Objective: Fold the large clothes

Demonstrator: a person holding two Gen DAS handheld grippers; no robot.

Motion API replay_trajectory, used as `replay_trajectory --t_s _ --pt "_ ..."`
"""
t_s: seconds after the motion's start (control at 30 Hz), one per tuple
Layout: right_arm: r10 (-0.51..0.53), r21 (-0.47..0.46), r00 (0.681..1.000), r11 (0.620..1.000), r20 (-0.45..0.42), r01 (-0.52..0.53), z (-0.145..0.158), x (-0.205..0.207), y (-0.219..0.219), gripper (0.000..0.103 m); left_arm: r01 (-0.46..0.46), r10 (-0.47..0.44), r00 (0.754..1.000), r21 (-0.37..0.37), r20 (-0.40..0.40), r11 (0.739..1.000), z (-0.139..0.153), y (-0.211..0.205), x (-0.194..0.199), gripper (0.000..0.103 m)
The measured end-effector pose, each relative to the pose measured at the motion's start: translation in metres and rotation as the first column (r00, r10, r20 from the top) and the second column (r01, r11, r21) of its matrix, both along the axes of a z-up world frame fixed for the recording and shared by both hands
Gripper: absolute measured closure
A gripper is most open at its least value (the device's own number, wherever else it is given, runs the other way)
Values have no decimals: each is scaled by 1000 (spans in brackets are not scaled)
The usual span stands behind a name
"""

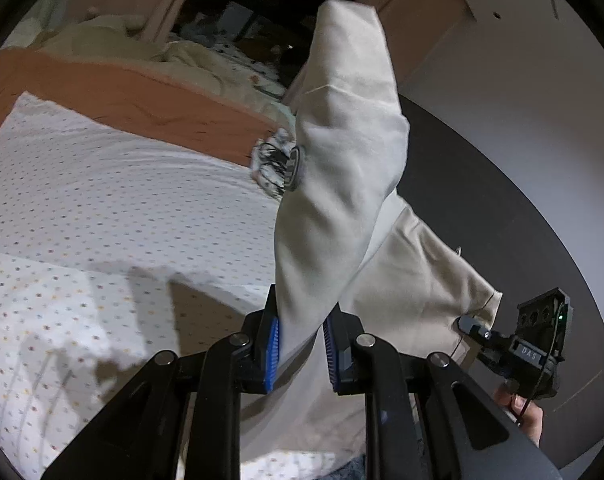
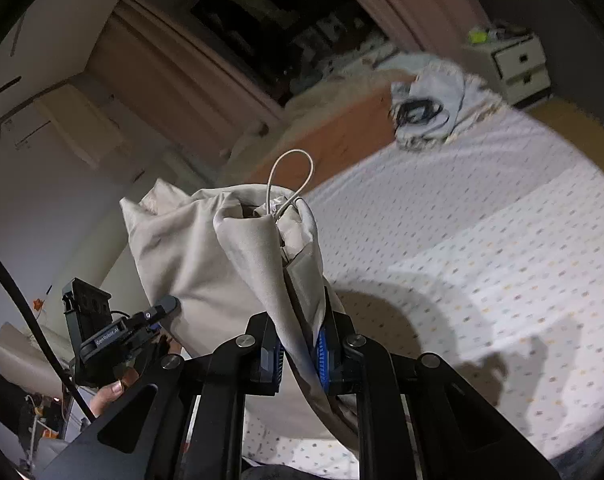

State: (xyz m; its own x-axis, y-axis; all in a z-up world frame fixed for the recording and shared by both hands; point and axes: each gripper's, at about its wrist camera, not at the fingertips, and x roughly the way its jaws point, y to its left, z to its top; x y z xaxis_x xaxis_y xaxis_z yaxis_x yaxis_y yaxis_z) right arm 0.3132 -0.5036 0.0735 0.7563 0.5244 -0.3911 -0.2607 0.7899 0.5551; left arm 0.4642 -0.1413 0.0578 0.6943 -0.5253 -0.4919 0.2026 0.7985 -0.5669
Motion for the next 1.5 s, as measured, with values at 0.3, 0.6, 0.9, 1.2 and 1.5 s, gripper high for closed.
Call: replay_trajectory --t_s 0.3,0.6,0.9,1.2,1.5 --pt "-131 -25 990 991 56 132 28 -68 -79 93 132 -132 991 -18 9 991 22 -95 -11 83" --pt "-266 -40 961 962 75 269 37 -128 -139 93 289 -289 957 -14 10 957 40 -204 -17 84" --pt "-368 -65 926 925 82 374 45 -169 -159 93 420 -421 907 -45 -7 906 29 -284 -11 84" --pt "-430 -103 902 897 28 431 38 -168 -156 93 498 -499 864 -37 -70 867 -5 -341 9 84" --pt "-477 -127 878 875 -51 468 25 -118 -144 93 494 -488 849 -23 -204 869 -64 -358 68 84"
